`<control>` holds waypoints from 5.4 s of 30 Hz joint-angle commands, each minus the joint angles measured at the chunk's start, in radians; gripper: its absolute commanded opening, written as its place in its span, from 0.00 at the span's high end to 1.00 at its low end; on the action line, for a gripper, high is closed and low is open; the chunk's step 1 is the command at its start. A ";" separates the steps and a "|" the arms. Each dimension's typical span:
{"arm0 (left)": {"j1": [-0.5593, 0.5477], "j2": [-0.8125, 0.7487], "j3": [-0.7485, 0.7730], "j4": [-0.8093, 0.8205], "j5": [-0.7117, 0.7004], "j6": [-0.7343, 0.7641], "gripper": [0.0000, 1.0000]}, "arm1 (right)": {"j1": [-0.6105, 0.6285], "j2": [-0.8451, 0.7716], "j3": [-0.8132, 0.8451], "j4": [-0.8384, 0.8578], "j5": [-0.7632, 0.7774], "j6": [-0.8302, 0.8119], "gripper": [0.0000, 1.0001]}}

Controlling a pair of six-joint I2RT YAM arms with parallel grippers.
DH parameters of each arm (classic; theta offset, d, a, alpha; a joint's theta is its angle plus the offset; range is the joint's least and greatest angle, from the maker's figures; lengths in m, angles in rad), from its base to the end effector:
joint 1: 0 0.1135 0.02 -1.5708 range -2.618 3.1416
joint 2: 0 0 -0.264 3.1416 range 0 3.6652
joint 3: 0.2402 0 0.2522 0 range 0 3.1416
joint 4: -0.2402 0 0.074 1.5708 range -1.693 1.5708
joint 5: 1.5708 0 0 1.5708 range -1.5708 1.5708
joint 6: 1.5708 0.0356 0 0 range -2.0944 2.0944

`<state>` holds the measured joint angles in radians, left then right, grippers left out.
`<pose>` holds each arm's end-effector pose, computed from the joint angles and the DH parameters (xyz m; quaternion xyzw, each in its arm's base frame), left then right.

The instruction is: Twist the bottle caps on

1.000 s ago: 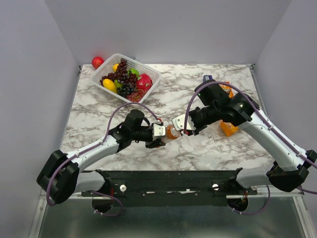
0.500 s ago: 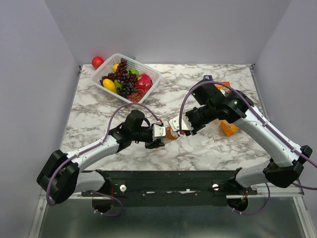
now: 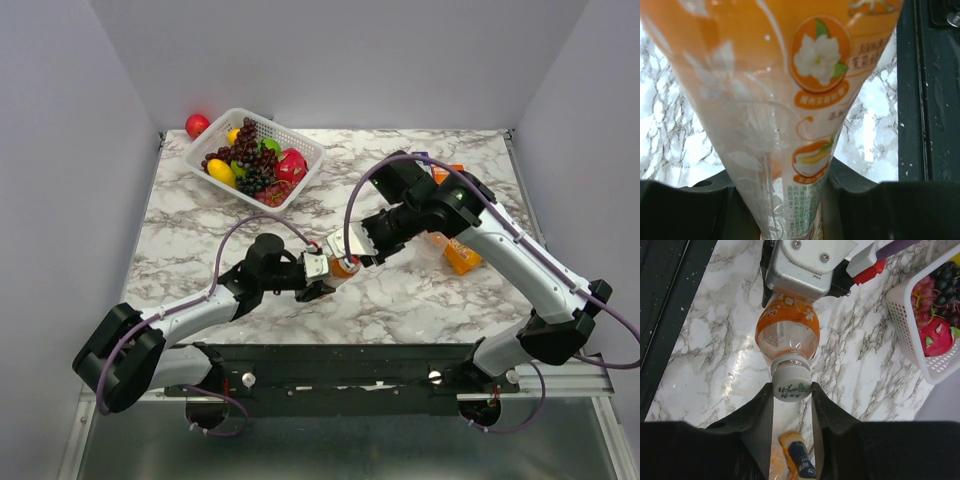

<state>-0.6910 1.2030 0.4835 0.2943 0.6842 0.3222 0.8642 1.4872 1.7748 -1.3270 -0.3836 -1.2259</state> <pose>0.1717 -0.1712 0.2016 0.5431 0.6040 -0.3708 0.4502 0.1652 0.2141 0.4113 -0.8444 0.4321 0.1346 0.2866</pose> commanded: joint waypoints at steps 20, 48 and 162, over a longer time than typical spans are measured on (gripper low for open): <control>-0.117 -0.046 -0.060 0.491 -0.443 0.037 1.00 | 0.016 0.198 0.124 -0.199 0.046 0.403 0.71; -0.137 -0.039 -0.161 0.508 -0.446 -0.101 1.00 | -0.022 0.357 0.291 -0.199 0.213 0.918 0.69; -0.100 -0.099 0.129 0.131 -0.772 -0.095 1.00 | -0.134 0.354 0.286 0.230 -0.171 1.289 0.87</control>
<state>-0.7589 1.1179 0.4999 0.2523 -0.0666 0.2092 0.6971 1.7683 1.9823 -1.0454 -0.5625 -0.0837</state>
